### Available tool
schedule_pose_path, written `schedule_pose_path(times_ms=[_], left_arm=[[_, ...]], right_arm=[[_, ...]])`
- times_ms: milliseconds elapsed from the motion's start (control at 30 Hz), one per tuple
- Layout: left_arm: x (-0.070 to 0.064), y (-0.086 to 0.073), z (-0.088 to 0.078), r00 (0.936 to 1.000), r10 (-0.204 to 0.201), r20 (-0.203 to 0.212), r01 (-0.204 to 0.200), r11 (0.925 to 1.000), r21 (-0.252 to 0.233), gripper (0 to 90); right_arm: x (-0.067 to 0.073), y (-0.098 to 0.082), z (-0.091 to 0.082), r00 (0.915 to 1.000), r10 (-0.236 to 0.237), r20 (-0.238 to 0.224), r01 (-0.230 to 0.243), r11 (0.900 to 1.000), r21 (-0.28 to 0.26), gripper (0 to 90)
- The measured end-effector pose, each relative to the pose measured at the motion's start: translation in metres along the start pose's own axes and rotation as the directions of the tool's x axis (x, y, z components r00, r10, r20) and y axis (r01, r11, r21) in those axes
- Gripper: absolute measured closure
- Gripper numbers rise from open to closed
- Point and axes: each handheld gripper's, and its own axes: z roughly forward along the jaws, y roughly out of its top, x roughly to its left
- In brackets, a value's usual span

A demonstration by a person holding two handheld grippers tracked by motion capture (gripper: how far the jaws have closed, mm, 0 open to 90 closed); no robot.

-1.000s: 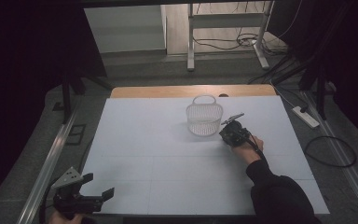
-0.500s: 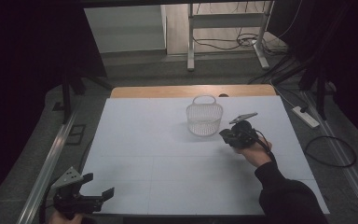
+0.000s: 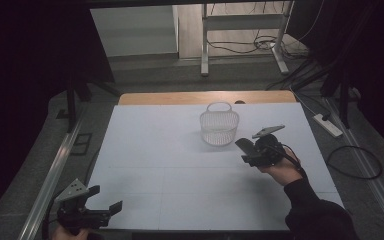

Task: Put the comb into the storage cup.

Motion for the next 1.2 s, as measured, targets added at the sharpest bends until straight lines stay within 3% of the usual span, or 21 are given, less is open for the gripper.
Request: schedule_pose_path(times_ms=[300, 533, 767, 967, 1200], left_arm=[[0.000, 0.000, 0.000, 1.0000, 0.000, 0.000, 0.000, 1.0000, 0.001, 0.6], [0.000, 0.000, 0.000, 1.0000, 0.001, 0.000, -0.001, 1.0000, 0.001, 0.7], [-0.001, 0.000, 0.000, 1.0000, 0.002, -0.001, -0.002, 1.0000, 0.002, 0.7], [-0.001, 0.000, 0.001, 1.0000, 0.004, -0.003, -0.004, 1.0000, 0.004, 0.7], [-0.001, 0.001, 0.001, 1.0000, 0.003, -0.003, -0.003, 1.0000, 0.005, 0.6]], right_arm=[[-0.001, -0.015, -0.018, 0.9997, 0.025, -0.001, -0.025, 1.000, 0.010, 19.8], [-0.006, -0.027, -0.025, 0.9994, 0.034, 0.007, -0.035, 0.998, 0.053, 10.3], [-0.015, -0.038, -0.030, 0.9963, 0.079, 0.033, -0.081, 0.993, 0.084, 0.3], [-0.024, -0.045, -0.033, 0.9945, 0.086, 0.061, -0.091, 0.991, 0.098, 0.0], [-0.031, -0.041, -0.035, 0.9923, 0.103, 0.069, -0.110, 0.987, 0.113, 0.0]])
